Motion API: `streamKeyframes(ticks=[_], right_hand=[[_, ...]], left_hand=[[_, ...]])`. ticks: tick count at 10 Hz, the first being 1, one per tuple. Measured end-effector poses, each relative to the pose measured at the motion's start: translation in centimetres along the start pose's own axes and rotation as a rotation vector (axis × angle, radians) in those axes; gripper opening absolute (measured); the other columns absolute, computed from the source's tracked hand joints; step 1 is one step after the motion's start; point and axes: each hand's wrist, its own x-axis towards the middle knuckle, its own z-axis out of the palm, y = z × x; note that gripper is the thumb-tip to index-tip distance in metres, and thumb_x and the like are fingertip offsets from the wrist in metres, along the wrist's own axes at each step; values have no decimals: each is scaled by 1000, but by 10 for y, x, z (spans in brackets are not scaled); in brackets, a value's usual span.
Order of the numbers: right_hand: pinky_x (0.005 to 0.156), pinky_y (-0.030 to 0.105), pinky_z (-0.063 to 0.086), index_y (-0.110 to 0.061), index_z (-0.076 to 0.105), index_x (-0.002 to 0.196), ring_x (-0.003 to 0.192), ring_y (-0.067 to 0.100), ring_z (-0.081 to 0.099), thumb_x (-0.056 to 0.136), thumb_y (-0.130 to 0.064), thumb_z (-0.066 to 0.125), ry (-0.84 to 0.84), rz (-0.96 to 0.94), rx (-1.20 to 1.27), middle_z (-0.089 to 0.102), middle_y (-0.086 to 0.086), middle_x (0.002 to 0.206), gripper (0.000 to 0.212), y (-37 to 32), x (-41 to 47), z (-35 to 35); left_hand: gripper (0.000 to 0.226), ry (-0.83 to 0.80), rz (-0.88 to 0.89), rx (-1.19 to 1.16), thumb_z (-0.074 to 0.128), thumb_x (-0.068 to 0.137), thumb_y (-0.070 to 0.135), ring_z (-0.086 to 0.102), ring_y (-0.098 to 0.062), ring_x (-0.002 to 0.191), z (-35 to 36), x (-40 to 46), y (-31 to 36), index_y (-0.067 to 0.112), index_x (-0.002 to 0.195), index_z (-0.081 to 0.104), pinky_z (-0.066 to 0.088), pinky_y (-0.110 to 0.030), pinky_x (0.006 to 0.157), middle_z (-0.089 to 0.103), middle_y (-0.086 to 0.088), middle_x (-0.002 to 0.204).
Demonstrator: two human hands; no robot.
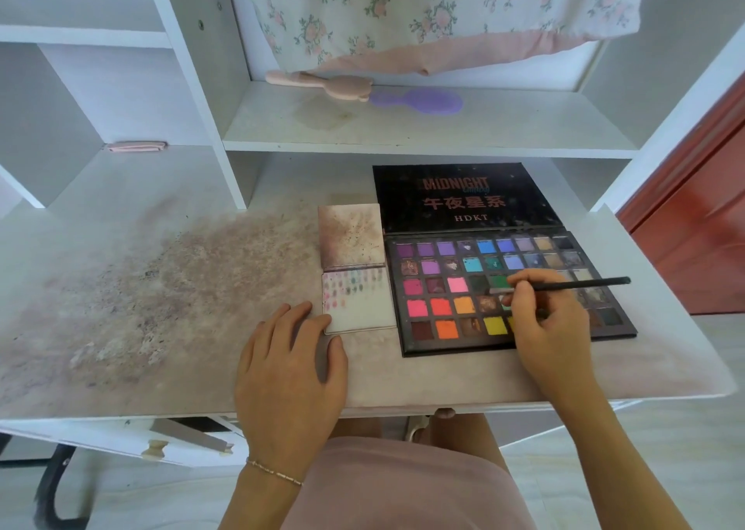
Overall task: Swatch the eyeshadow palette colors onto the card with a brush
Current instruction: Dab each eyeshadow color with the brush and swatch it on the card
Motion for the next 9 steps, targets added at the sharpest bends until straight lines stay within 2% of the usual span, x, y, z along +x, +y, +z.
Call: streamKeyframes(ticks=[1,2,4,5,6,7,8,9], right_hand=[[54,6,45,-36,46,76,72,-9,59,90,-4,46,13,-15,-15,56,-12,69,35,2,-2,-2],[58,3,43,-28,50,79,77,-10,58,89,-2,48,-35,-42,-44,55,-15,72,28,1,-1,0],[61,1,42,-38,45,79,79,-13,56,89,-2,49,-111,-84,-53,54,-18,73,37,-3,0,1],[56,3,43,-35,45,76,68,-1,60,88,-1,48,-51,-55,-50,55,-14,68,36,-1,1,0],[52,5,42,-35,44,72,59,1,57,88,-2,47,-24,-19,-39,53,-12,62,36,0,2,0],[51,4,41,-33,44,72,60,-5,55,88,-3,47,-50,1,-49,52,-9,60,34,1,2,1],[53,4,42,-34,44,71,59,4,56,88,-4,47,-4,14,-59,54,-10,63,34,3,2,0],[55,4,43,-35,45,72,62,5,57,88,-4,48,0,-2,-41,54,-12,66,35,3,2,0]], left_hand=[[39,-8,1,3,42,82,35,62,-32,102,0,-1,0,10,94,70,48,-45,87,68,-10,107],[40,-22,4,6,43,82,36,62,-34,102,0,-1,-1,10,95,70,49,-48,87,67,-12,108],[42,-31,2,12,42,82,37,62,-34,102,0,0,0,9,95,70,50,-48,86,67,-12,108],[42,-34,-1,9,42,82,37,62,-34,102,-1,0,0,9,95,70,50,-49,86,67,-12,108],[41,-36,1,9,42,82,36,61,-34,103,-1,-1,0,9,95,70,50,-49,87,67,-12,109],[41,-41,0,13,42,82,36,62,-34,102,-1,-1,0,9,95,70,49,-49,87,67,-12,108],[42,-49,-5,13,41,82,37,62,-35,102,-2,-1,0,9,95,70,50,-50,87,67,-13,108],[43,-56,-7,13,41,82,37,62,-35,102,-3,-1,0,8,96,70,50,-50,87,67,-13,109]])
